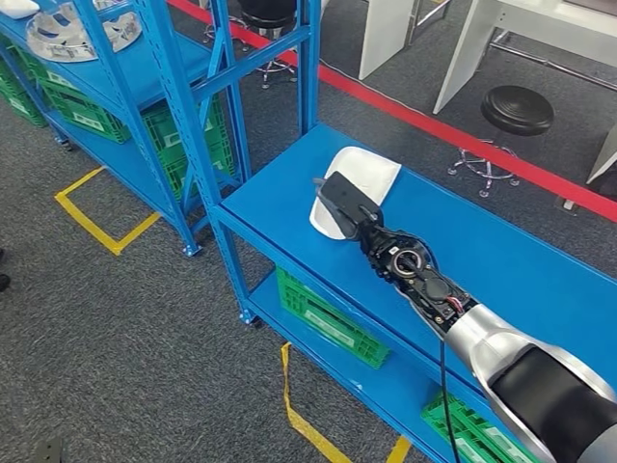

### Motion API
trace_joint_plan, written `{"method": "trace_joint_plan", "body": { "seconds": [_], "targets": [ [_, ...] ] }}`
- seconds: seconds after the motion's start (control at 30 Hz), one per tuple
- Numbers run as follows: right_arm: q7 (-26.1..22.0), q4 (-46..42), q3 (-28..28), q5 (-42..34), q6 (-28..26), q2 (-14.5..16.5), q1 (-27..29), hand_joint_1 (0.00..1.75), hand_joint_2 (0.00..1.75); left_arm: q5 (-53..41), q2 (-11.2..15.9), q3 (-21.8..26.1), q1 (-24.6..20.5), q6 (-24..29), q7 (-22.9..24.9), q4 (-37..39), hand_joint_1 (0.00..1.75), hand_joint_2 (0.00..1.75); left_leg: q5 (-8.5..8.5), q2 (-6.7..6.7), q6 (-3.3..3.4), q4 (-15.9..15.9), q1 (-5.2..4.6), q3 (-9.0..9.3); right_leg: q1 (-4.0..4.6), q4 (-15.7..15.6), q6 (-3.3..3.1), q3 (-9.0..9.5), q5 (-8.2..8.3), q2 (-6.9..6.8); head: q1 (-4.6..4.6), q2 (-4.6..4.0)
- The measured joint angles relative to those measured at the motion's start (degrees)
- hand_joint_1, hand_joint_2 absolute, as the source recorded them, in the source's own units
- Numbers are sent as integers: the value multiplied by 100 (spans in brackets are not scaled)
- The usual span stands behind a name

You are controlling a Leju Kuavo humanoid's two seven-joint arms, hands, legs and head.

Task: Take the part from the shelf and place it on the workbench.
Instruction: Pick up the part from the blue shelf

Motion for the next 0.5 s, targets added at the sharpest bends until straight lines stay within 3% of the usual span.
{"method": "trace_joint_plan", "body": {
  "seconds": [0.07,0.13,0.5],
  "targets": [
    [9,24,-2,-37,-13,0,4,0,0,5,3,0,1,1,-2,0,0,0,-5,0,7,3,-10,0,-13,-8,82,3,-1,0,0,0],
    [11,45,-3,-48,-16,0,8,0,0,6,5,0,2,1,-1,0,0,0,-7,0,10,4,-13,0,-18,-10,117,3,-2,1,-1,0],
    [12,128,-4,-58,-19,0,13,0,0,6,6,0,8,1,-2,0,0,0,0,1,2,-14,-2,10,11,-7,129,-1,-4,3,-2,0]
  ]
}}
